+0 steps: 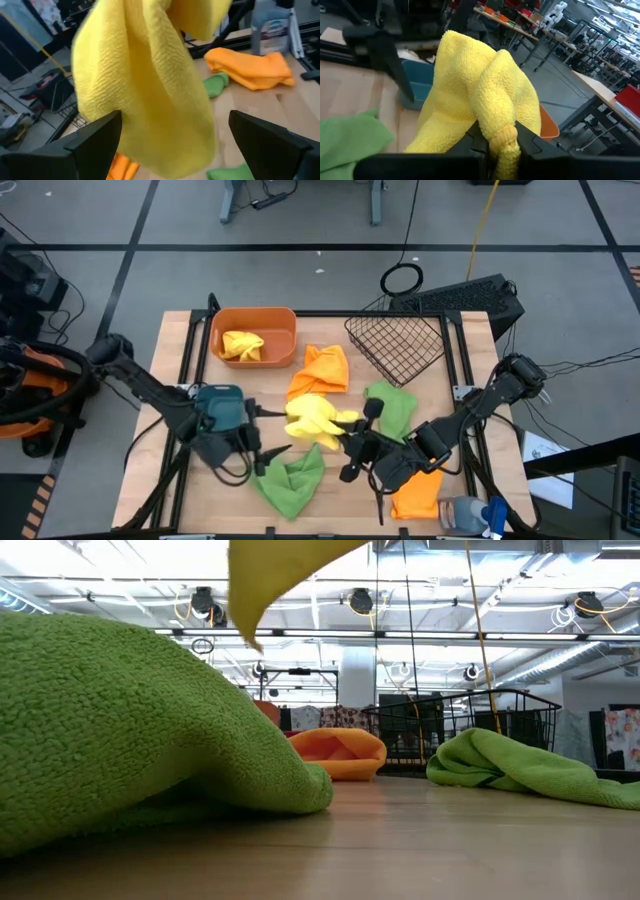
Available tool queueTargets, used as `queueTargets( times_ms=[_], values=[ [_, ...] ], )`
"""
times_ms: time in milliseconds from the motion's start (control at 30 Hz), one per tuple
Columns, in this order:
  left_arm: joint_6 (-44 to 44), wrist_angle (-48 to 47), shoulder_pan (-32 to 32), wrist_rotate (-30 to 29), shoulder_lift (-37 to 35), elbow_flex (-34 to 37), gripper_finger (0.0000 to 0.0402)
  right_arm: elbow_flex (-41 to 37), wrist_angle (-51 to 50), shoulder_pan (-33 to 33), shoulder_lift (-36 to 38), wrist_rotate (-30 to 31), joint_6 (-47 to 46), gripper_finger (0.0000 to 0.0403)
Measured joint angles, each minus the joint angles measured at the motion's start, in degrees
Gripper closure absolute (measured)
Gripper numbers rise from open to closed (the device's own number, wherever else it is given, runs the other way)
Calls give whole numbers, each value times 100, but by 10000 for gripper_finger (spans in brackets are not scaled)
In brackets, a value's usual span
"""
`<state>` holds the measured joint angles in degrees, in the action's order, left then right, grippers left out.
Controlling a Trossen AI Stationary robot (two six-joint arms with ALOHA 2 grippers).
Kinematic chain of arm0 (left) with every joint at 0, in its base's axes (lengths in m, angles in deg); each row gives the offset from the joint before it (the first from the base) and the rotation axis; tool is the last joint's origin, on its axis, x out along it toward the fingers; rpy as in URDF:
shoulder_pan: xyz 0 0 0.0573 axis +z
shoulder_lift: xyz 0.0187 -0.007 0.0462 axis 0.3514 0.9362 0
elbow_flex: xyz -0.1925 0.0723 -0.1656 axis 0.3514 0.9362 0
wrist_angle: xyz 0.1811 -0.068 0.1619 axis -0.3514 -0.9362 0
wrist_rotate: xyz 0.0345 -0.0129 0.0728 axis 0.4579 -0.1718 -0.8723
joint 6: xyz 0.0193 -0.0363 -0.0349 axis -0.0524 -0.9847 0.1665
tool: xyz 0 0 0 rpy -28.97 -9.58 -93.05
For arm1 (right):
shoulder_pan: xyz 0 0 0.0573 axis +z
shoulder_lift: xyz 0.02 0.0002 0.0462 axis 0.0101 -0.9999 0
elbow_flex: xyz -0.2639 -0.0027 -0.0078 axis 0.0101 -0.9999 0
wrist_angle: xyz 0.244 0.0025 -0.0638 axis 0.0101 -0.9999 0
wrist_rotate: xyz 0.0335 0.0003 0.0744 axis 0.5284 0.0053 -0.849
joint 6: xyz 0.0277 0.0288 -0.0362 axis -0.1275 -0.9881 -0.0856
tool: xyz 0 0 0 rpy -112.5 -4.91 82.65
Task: Sort microfiber towel by color & place in baskets
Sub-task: Put the yellow microfiber towel into the orange bin
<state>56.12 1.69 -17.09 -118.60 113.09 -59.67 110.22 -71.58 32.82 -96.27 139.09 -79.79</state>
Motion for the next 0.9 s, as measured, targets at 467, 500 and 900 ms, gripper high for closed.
queueTargets(
  times_ms=[467,500,900],
  values=[
    [916,2058,555,1116,561,0,29,0,188,-297,-264,-175,-43,374],
    [970,2140,555,1116,565,0,29,0,228,-325,-280,-270,-41,374],
    [1056,2627,553,1120,565,2,35,0,298,-542,-289,-1432,-37,374]
  ],
)
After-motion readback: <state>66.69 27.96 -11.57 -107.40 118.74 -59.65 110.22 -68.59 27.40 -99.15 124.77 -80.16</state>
